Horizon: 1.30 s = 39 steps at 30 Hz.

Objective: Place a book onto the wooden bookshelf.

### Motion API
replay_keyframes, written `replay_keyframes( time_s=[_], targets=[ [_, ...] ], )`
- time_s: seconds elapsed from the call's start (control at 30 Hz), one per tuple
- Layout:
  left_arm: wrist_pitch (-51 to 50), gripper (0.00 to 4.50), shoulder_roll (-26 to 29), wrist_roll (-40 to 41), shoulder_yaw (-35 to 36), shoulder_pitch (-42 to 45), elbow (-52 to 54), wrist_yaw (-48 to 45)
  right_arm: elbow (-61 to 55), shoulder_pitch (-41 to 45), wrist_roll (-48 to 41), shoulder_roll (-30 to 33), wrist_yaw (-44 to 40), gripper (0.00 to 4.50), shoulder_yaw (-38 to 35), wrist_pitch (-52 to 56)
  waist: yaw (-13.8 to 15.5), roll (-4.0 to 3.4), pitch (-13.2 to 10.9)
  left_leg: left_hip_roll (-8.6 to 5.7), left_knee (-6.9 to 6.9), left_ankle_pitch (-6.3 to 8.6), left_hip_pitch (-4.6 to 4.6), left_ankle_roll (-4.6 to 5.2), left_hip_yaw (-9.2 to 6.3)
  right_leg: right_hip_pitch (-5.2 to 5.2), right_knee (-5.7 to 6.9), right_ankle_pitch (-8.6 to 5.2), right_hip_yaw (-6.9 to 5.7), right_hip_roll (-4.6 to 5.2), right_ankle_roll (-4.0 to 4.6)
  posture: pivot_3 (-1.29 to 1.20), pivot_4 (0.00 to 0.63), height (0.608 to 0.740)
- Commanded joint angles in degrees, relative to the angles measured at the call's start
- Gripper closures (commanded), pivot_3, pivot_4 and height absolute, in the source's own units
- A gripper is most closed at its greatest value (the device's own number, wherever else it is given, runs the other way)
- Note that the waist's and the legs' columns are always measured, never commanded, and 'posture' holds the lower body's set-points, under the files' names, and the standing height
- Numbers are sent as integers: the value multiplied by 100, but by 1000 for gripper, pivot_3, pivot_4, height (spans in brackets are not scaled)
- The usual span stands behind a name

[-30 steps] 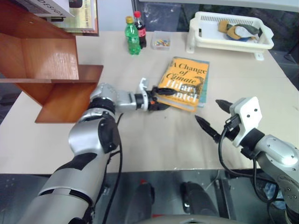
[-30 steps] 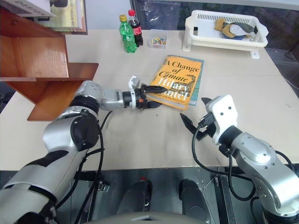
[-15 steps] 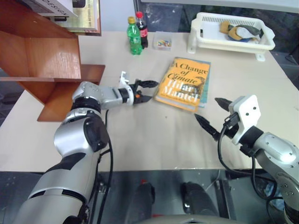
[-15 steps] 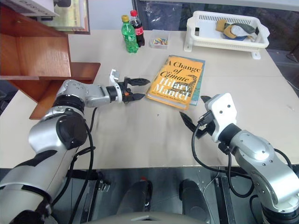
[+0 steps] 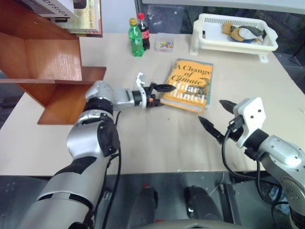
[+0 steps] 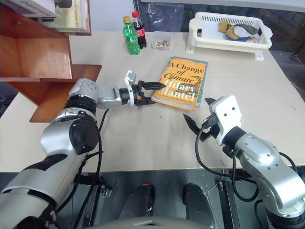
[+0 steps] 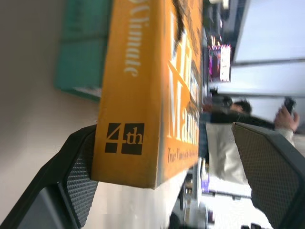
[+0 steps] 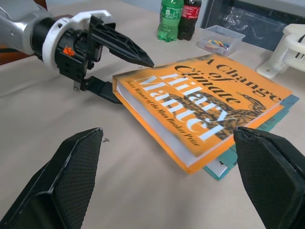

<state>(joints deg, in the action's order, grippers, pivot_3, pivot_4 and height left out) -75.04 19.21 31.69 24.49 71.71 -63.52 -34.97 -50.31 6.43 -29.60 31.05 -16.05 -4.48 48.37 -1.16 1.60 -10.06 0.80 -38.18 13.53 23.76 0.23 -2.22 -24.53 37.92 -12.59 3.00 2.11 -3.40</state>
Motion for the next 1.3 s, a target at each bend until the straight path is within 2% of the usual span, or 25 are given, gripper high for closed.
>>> replay_keyframes(
  time_s=[0.03, 0.33, 0.8, 1.03, 1.13, 1.3],
  targets=[
    [-127, 32, 45, 133, 38, 86, 252, -127, -79, 31, 29, 5, -39, 0, -88, -167, 0, 0, 0, 0, -2, 0, 0, 0, 1, 1, 1, 0, 1, 0, 0, 0, 150, 740],
    [455, 32, 127, 44, 422, 175, -383, 449, -33, 56, 59, 8, -67, 0, -57, -204, 19, 0, 0, 0, -5, 0, 0, 0, 0, 0, 3, 0, 1, 0, -1, 0, 150, 740],
    [1941, 32, -157, -304, 383, 351, -1119, 503, -571, -333, 125, 122, -9, 0, -139, -222, 20, 0, 0, -1, -7, 0, 1, 0, 0, 1, 3, 1, 1, 0, -1, 0, 150, 740],
    [2276, 32, -154, -384, 436, 306, -1252, 550, -780, -581, 194, 106, 84, 0, -201, -184, 22, 0, 0, 0, -9, 0, 2, 0, 0, 1, 4, 1, 0, 0, -1, 0, 150, 740],
    [2311, 831, -152, -393, 454, 279, -1274, 551, -844, -637, 206, 87, 134, 0, -224, -151, 22, 0, 0, 0, -10, 0, 2, 0, 0, 1, 4, 1, 1, 0, -1, 0, 150, 740],
    [2173, 3164, -79, -298, 625, 244, -1289, 591, -891, -681, 191, 82, 186, 0, -246, -116, 21, 2, 1, 0, -10, 0, 2, 0, -1, 2, 4, 1, 0, 0, -1, 0, 150, 740]
  ],
)
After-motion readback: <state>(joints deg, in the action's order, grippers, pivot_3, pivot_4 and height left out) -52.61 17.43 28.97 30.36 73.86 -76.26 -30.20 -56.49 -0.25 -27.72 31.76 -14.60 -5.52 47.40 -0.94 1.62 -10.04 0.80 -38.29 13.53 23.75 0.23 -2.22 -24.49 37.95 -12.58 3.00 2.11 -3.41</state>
